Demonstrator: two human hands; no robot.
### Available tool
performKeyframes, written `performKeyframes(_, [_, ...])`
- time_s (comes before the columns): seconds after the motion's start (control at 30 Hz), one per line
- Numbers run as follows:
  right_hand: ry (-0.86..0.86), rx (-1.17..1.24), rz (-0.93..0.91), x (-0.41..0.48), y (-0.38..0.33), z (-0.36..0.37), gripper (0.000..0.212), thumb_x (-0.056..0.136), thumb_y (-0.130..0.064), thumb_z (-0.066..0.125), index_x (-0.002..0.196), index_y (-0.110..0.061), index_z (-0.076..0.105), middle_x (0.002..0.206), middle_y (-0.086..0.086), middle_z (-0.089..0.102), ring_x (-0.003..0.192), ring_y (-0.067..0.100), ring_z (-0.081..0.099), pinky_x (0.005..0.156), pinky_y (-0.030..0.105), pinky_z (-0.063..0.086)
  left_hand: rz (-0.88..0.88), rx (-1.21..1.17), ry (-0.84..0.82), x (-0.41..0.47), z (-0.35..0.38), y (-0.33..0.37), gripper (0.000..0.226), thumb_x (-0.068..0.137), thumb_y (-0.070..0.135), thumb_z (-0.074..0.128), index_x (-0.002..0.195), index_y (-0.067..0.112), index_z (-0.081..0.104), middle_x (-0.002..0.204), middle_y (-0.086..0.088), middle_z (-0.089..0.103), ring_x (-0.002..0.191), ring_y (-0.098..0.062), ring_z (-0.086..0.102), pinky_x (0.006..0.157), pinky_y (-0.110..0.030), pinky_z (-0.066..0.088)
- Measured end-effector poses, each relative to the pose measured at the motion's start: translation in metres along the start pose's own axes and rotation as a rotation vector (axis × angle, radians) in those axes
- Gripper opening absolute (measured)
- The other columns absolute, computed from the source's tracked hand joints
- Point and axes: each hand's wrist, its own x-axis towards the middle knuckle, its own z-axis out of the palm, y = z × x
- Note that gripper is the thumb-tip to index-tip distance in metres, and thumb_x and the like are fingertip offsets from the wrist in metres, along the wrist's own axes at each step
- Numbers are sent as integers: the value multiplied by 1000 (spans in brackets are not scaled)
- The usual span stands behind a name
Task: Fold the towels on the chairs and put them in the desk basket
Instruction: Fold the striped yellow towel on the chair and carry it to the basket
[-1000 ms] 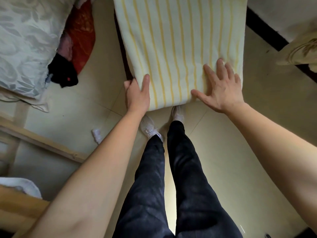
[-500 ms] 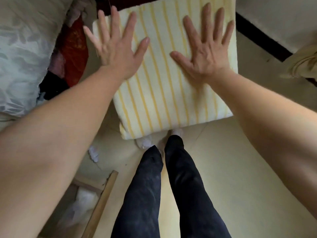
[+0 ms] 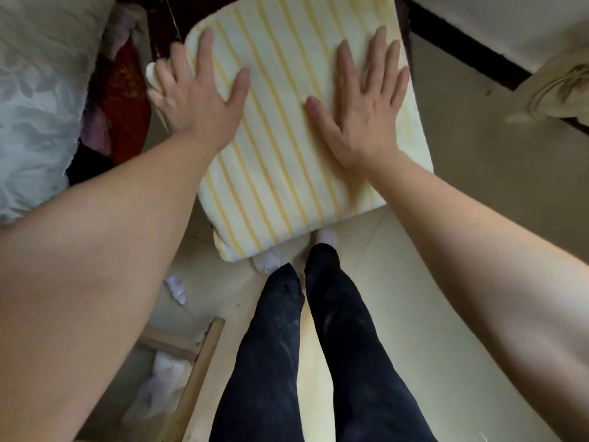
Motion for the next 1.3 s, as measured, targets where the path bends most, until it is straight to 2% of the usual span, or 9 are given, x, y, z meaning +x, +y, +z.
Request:
performKeyframes(0.23, [112,108,391,-85,9,11,84,97,-66,39,159,-15,17,164,26,1,152,41,1,121,53,0,-535,-301,-228,-91,14,3,79,88,77,20,155,36,5,156,-10,21,132,-37,34,110,-57,24])
performKeyframes(0.37, [86,499,647,-83,14,2,103,89,-68,54,160,-12,4,165,18,7,152,32,9,120,44,9,-666,-421,-316,-119,12,5,87,81,78,41,145,24,20,139,-14,34,128,-35,38,106,-52,27])
performKeyframes(0.5, [41,616,769,-74,28,-10,119,77,-72,65,159,-12,3,160,13,26,148,30,22,118,37,18,-423,-461,-98,-99,-6,-4,96,63,56,75,139,17,30,139,-8,37,131,-29,34,109,-44,26])
performKeyframes(0.6, [-23,684,843,-73,40,-12,112,73,-75,67,155,-13,23,154,4,42,141,23,39,107,27,32,-269,-671,-268,-56,-20,-6,98,71,41,72,149,18,16,137,-3,41,125,-22,39,110,-29,30])
performKeyframes(0.73, [-107,778,918,-79,48,-12,90,70,-81,64,135,-21,55,128,-8,64,123,15,58,94,20,40,-488,-1021,-509,-22,-37,-11,116,54,67,81,145,10,37,130,-3,61,105,-18,68,85,-37,59])
performKeyframes(0.83, [-178,882,893,-82,47,-19,83,71,-80,64,134,-25,59,114,-14,64,109,10,61,97,23,46,-394,-1065,-685,-31,-39,-10,77,63,56,86,124,16,62,106,2,75,87,-12,74,69,-30,60])
performKeyframes(1.03, [-348,1046,842,-74,55,-55,81,61,-76,77,122,-24,66,112,-11,73,100,9,71,96,34,56,-406,-1327,-921,-44,-54,-25,54,80,31,77,130,17,62,119,-4,71,110,-20,68,99,-44,51])
performKeyframes(1.2, [-369,1167,713,-52,46,-106,56,75,-52,81,117,-16,70,102,-1,78,94,20,75,74,41,60,-375,-1525,-800,-59,-100,-32,38,92,18,63,129,14,62,124,-6,69,115,-22,65,100,-45,50])
performKeyframes(1.3, [-278,1216,596,-28,36,-143,61,76,-55,79,120,-14,70,108,-2,77,101,16,73,92,37,56,-304,-1655,-673,-58,-143,-27,40,96,24,60,134,14,58,128,-8,66,119,-24,63,103,-48,48])
